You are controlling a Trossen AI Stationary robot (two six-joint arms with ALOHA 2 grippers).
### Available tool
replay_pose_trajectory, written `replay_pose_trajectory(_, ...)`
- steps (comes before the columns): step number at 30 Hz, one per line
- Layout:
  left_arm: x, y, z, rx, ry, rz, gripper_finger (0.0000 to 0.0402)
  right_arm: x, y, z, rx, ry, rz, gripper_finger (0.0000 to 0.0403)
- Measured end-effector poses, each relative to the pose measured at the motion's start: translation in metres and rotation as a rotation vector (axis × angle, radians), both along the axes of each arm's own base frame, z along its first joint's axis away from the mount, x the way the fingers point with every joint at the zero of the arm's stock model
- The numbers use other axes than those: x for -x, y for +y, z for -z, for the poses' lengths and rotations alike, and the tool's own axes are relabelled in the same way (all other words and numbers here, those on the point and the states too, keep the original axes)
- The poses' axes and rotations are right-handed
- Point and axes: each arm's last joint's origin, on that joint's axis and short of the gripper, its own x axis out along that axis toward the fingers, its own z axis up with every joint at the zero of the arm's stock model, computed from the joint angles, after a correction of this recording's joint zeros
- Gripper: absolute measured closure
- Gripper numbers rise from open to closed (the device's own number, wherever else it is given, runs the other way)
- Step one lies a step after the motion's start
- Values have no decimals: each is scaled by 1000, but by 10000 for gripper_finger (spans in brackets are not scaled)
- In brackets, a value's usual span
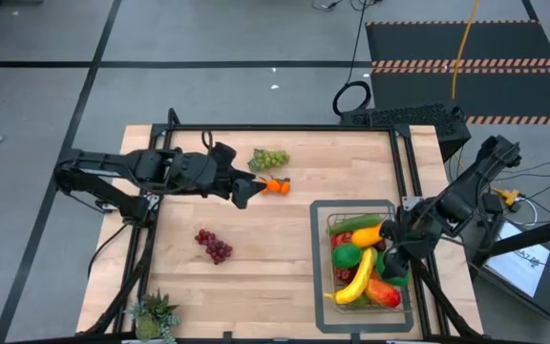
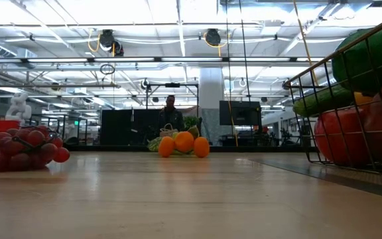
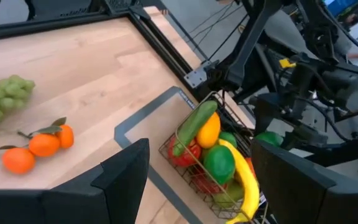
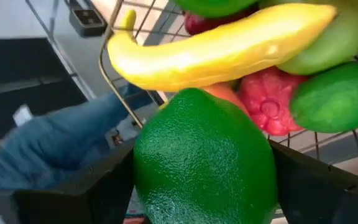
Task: Build produce basket
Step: Put the green lime into the wire basket
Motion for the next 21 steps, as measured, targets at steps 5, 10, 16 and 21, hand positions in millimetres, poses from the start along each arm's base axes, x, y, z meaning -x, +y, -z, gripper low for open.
replay_pose_trajectory(5,-3,-1,3,0,10,-1,126,-2,9,5,11,10,-95,79)
replay_pose_trajectory(10,-7,1,6,-14,25,-1,126,-2,10,6,11,23,-100,38)
replay_pose_trajectory(16,-7,4,5,-42,29,5,126,-1,9,1,-42,3,-112,6)
replay_pose_trajectory(21,-7,9,5,-89,41,13,126,1,6,-5,-84,-33,-101,10)
